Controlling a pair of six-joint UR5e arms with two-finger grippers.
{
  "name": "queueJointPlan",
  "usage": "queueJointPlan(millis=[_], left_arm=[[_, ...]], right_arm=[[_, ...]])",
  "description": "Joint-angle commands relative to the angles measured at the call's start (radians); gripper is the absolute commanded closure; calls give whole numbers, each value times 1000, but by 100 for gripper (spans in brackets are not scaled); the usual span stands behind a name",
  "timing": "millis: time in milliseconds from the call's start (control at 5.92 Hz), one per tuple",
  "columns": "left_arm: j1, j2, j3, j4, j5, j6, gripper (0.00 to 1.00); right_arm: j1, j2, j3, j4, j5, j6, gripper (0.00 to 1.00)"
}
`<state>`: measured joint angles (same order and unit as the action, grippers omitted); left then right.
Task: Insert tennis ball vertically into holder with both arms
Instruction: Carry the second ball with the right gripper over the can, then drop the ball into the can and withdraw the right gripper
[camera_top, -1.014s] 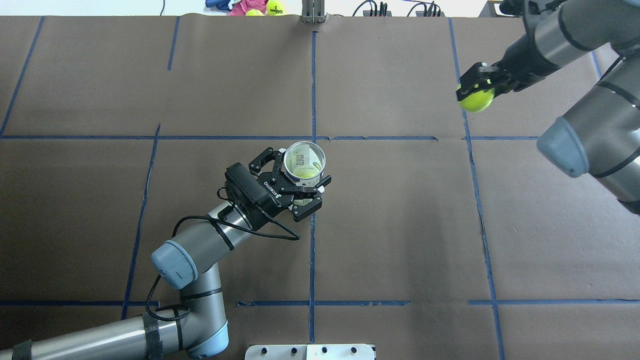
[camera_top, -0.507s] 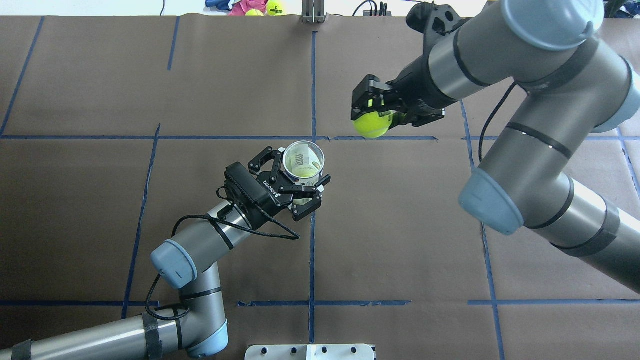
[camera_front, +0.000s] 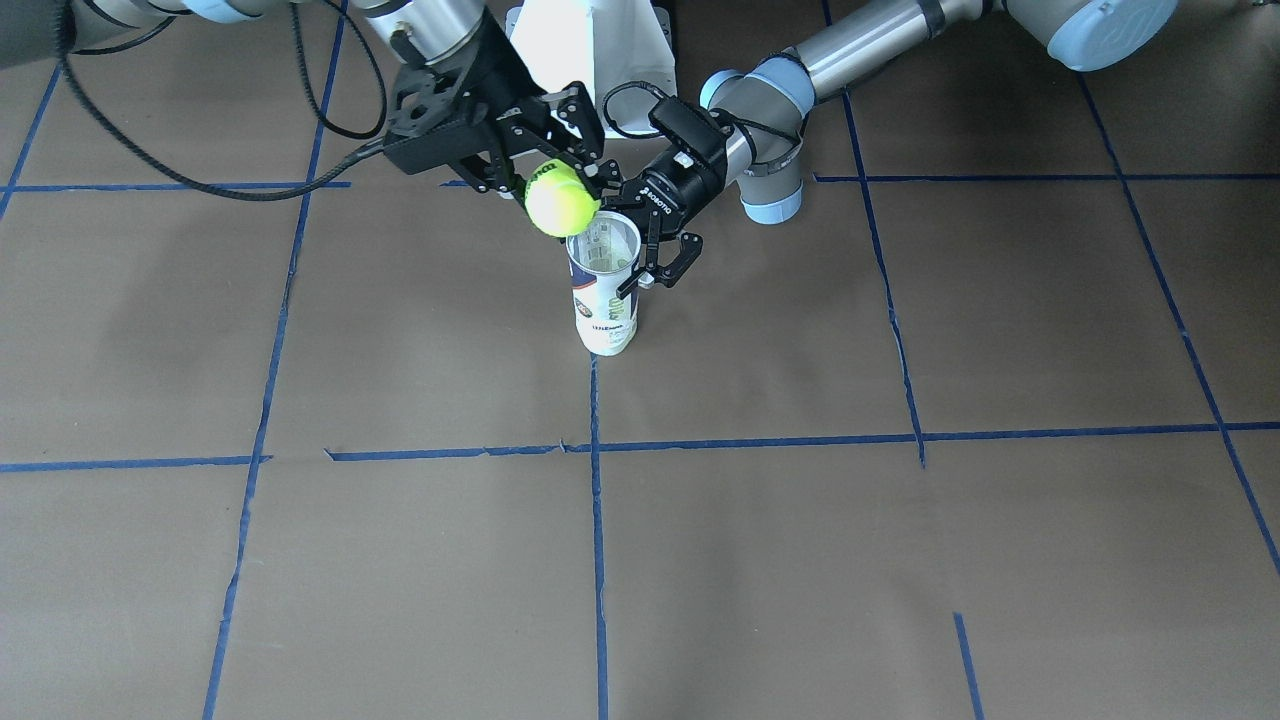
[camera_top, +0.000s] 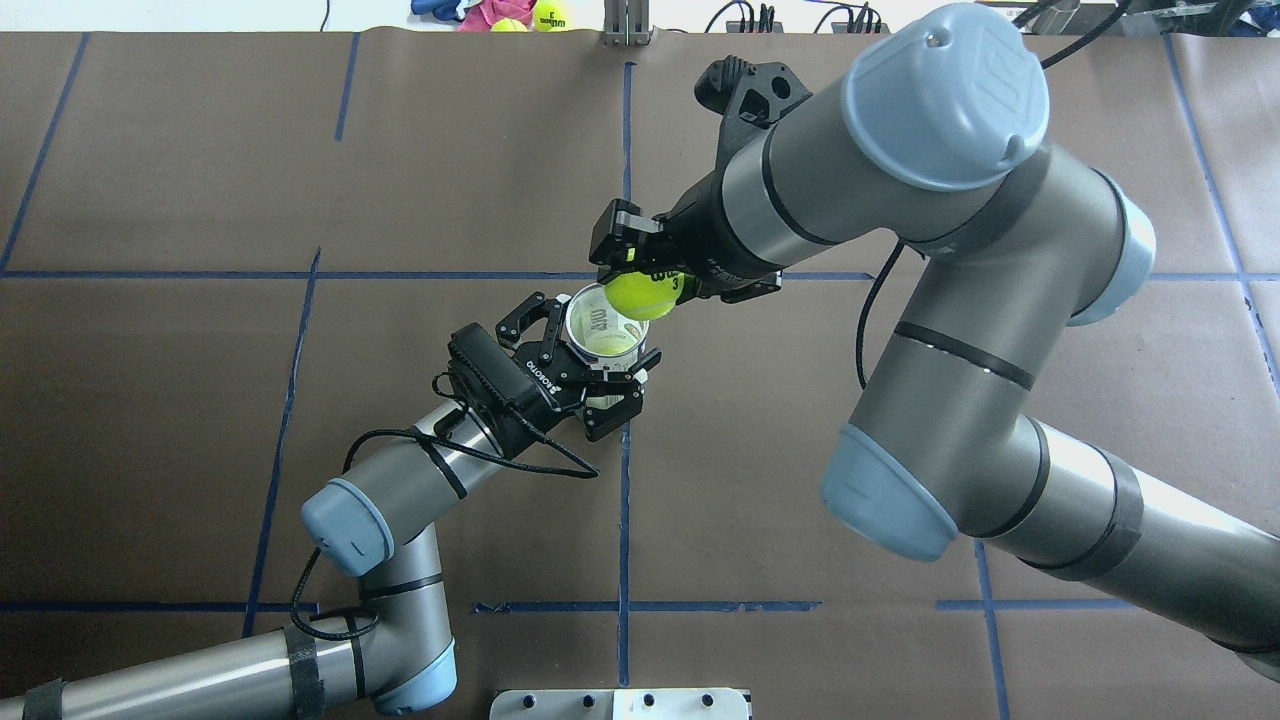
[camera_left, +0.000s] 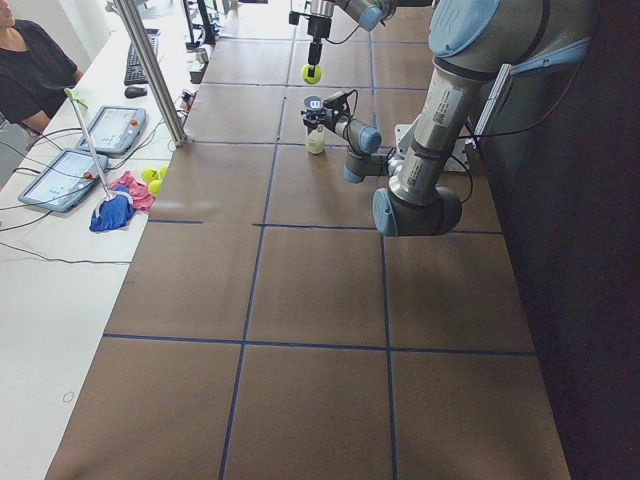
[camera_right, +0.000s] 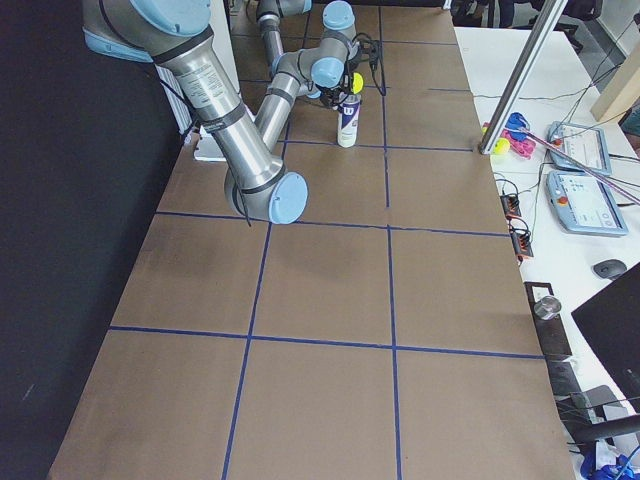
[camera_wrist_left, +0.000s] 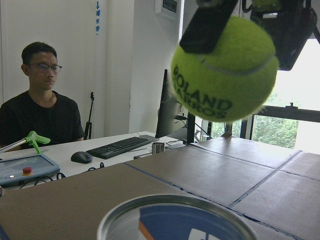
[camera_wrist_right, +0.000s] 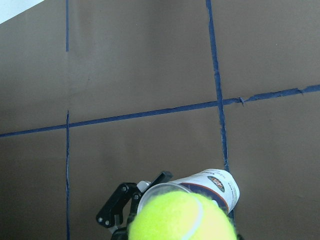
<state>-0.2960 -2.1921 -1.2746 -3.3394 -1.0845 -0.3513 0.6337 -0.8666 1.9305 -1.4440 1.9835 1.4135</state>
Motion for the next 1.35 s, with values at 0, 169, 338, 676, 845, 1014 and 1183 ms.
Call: queueJointPlan(millis=[0, 169, 338, 676, 845, 1014, 1183], left_arm=[[0, 0, 0, 0, 0, 0, 1], [0, 0, 0, 0, 0, 0, 1], [0, 2, 0, 0, 2, 0, 1], [0, 2, -2, 0, 2, 0, 1], [0, 5, -2, 0, 2, 0, 1], [0, 26, -23, 0, 2, 0, 1], [0, 35, -28, 0, 2, 0, 1]], right_arm=[[-49, 34, -25, -27, -78, 2, 96], [-61, 40, -41, -27, -95, 2, 85], [-62, 46, -47, -30, -95, 2, 54], [-62, 47, -61, -27, -94, 2, 4], [-62, 47, -61, -27, -89, 2, 3], [-57, 46, -58, -27, -86, -1, 2], [5, 34, -48, -30, -9, -4, 1]])
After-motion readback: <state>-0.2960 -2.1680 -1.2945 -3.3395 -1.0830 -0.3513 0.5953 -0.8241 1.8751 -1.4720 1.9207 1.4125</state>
